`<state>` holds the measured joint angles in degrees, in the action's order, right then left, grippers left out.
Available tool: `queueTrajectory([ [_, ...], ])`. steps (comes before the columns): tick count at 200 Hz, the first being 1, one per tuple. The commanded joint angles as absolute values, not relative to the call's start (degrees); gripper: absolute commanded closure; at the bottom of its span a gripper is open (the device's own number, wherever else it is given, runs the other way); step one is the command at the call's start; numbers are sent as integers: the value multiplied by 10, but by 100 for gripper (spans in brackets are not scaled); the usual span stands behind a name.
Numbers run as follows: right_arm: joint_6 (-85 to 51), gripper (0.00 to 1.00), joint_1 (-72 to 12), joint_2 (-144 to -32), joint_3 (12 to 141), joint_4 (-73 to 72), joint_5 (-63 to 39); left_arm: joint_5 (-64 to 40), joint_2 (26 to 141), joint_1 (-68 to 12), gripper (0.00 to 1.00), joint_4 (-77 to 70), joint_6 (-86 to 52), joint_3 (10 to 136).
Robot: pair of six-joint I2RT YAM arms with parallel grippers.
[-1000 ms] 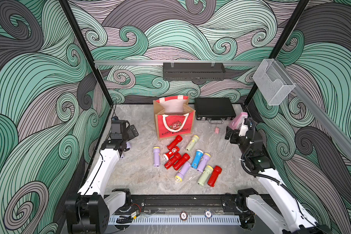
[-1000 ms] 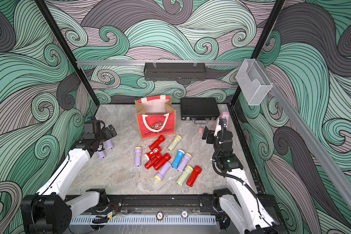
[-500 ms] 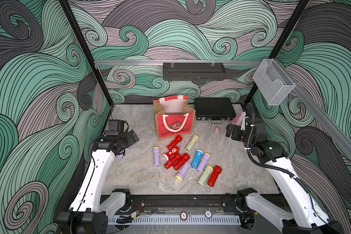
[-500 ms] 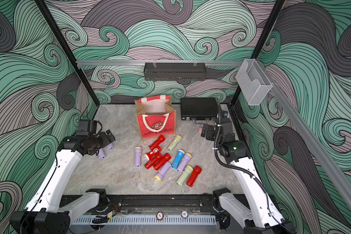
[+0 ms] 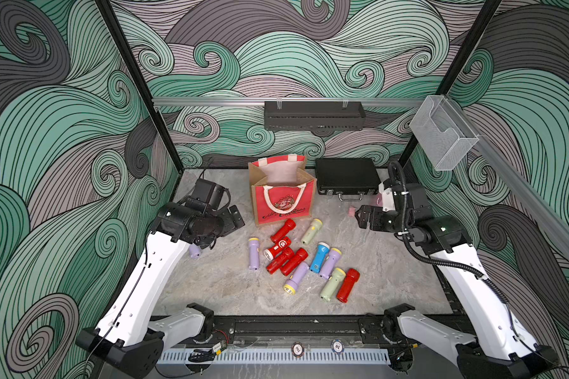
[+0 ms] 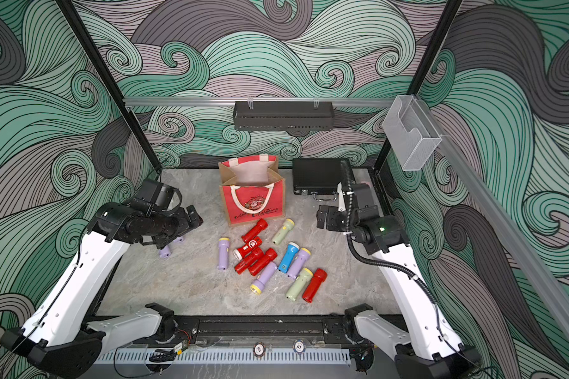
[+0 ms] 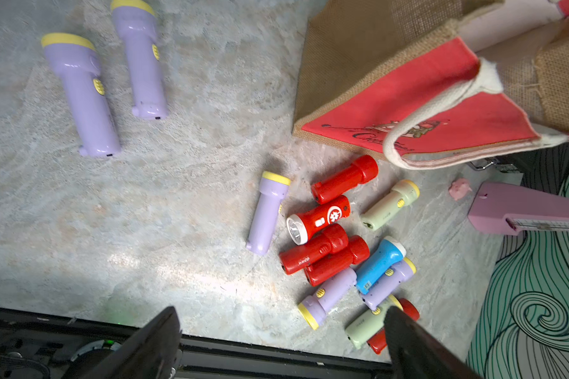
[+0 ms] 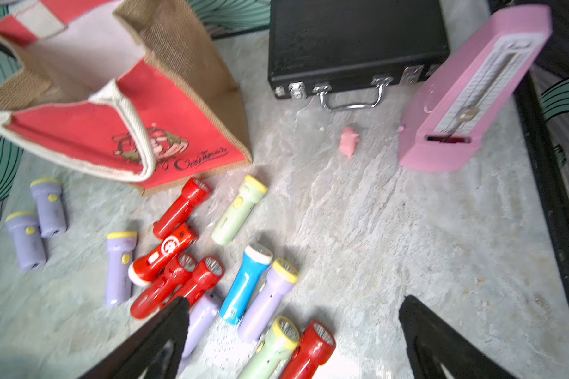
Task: Put the flashlights into the tote bags
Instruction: Adjust the canvas bag at the center of the board.
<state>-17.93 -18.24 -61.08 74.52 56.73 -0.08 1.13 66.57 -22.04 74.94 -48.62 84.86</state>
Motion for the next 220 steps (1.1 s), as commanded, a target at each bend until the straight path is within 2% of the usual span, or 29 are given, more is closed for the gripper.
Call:
queueTrajectory([
  [1,-196,0,-195,-623,774,615,-36,24,677,-249,1,781,-537,879],
  [67,-233,0,-239,-665,824,642,-2,13,752,-264,2,688,-488,955],
  [108,-263,0,-273,-719,867,655,56,-10,811,-249,3,643,-445,991],
  [126,-269,0,-285,-742,893,652,59,-51,848,-227,4,600,-440,997],
  [220,-195,0,-282,-858,1018,627,15,27,1078,-216,10,619,-369,1197],
])
